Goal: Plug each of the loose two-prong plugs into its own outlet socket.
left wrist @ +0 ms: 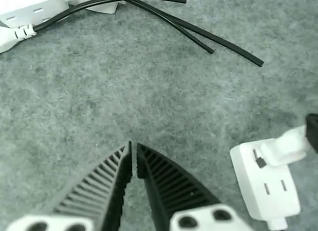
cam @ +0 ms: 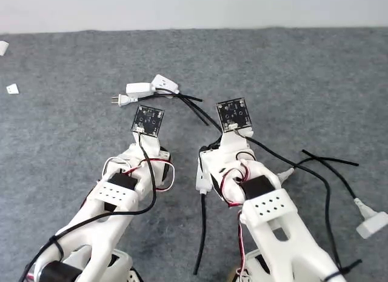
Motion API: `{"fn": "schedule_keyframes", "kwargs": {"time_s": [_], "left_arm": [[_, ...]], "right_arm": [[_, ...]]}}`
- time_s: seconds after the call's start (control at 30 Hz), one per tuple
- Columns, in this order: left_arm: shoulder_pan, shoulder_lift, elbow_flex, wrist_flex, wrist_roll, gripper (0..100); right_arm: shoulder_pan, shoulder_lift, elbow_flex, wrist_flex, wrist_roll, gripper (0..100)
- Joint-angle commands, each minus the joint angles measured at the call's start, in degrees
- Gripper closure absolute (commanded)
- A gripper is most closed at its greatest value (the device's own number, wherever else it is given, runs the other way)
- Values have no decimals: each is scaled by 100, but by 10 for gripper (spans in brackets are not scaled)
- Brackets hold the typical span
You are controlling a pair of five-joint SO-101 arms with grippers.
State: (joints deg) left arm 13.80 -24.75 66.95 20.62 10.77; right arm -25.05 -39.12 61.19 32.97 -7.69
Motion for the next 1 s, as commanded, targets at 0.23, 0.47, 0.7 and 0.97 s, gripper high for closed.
{"fn": "schedule_keyframes", "kwargs": {"time_s": [0.23,0.47,0.7,0.97], "left_arm": [[-44,-123,-40,-141,35,987],[-44,-123,-40,-141,35,987],[-44,-123,-40,-141,35,987],[-44,-123,-40,-141,35,987]], "right_arm": [[374,725,-888,224,-97,991],[400,769,-809,224,-88,991],[31,708,-431,189,-105,991],[-145,708,-185,198,62,991]]}}
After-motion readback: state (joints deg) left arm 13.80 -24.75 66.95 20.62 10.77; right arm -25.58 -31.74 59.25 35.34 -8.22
